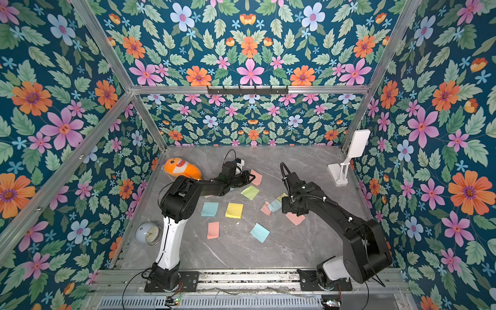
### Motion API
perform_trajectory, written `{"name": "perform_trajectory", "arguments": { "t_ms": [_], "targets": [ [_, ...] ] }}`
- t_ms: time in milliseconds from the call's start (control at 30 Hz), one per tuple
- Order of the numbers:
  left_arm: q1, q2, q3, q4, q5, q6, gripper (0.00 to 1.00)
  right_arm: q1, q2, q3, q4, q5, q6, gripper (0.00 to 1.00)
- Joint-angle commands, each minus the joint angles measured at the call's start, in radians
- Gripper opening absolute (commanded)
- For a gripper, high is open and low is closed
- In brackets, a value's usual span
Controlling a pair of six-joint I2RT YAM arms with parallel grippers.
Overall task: Tear off pages from different memo pads
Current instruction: Place the memo pad at the center of the board, then reset both arms
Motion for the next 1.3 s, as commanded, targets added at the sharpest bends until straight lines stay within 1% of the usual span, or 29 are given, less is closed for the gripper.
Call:
{"name": "perform_trajectory", "arguments": {
  "t_ms": [0, 133, 167, 233, 300, 400, 467, 500, 567, 667, 700, 767, 833, 867, 933, 967, 1067, 1167, 1267],
  "targets": [
    [0.0, 0.015, 0.049, -0.114, -0.091, 0.032, 0.05, 0.0, -0.038, -0.02, 0.033, 0.022, 0.037, 0.69],
    [-0.004, -0.027, 0.07, -0.302, -0.21, 0.141, 0.31, 0.001, -0.077, -0.028, 0.049, 0.028, 0.047, 0.69],
    [-0.004, -0.051, 0.064, -0.341, -0.26, 0.167, 0.38, 0.001, -0.088, -0.031, 0.058, 0.025, 0.049, 0.69],
    [-0.004, -0.098, 0.053, -0.39, -0.336, 0.216, 0.47, 0.001, -0.1, -0.034, 0.07, 0.015, 0.044, 0.68],
    [-0.006, -0.136, 0.05, -0.448, -0.403, 0.273, 0.53, 0.001, -0.097, -0.029, 0.072, 0.018, 0.035, 0.67],
    [-0.006, -0.196, 0.034, -0.523, -0.475, 0.329, 0.55, 0.0, -0.095, -0.02, 0.051, 0.047, 0.023, 0.66],
    [-0.006, -0.268, -0.018, -0.521, -0.466, 0.356, 0.55, 0.001, -0.113, -0.016, 0.04, 0.068, 0.011, 0.66],
    [-0.008, -0.325, -0.054, -0.493, -0.448, 0.373, 0.55, 0.0, -0.131, -0.02, 0.043, 0.076, 0.001, 0.66],
    [-0.016, -0.427, -0.159, -0.421, -0.45, 0.408, 0.56, 0.001, -0.172, -0.034, 0.063, 0.097, -0.026, 0.66],
    [-0.017, -0.59, -0.336, -0.319, -0.482, 0.443, 0.58, -0.004, -0.256, -0.08, 0.105, 0.188, -0.046, 0.67],
    [-0.017, -0.645, -0.397, -0.283, -0.497, 0.452, 0.58, -0.012, -0.291, -0.108, 0.132, 0.224, -0.044, 0.68],
    [-0.014, -0.749, -0.506, -0.247, -0.524, 0.476, 0.59, -0.059, -0.354, -0.16, 0.21, 0.229, -0.04, 0.7],
    [-0.017, -0.836, -0.585, -0.248, -0.581, 0.5, 0.59, -0.123, -0.4, -0.243, 0.352, 0.215, -0.032, 0.73],
    [-0.017, -0.88, -0.628, -0.248, -0.623, 0.507, 0.6, -0.146, -0.417, -0.294, 0.455, 0.201, -0.034, 0.74],
    [-0.016, -0.947, -0.703, -0.233, -0.7, 0.521, 0.61, -0.152, -0.437, -0.389, 0.65, 0.196, -0.065, 0.78],
    [-0.016, -0.983, -0.738, -0.22, -0.74, 0.534, 0.62, -0.152, -0.443, -0.426, 0.723, 0.212, -0.08, 0.81],
    [-0.014, -1.05, -0.801, -0.217, -0.85, 0.602, 0.64, -0.157, -0.438, -0.478, 0.81, 0.327, -0.121, 0.85],
    [-0.015, -1.063, -0.833, -0.225, -0.968, 0.678, 0.68, -0.199, -0.398, -0.504, 0.876, 0.353, -0.121, 0.86],
    [-0.011, -1.049, -0.862, -0.157, -1.079, 0.763, 0.74, -0.231, -0.341, -0.5, 0.924, 0.382, -0.095, 0.86]
  ]
}}
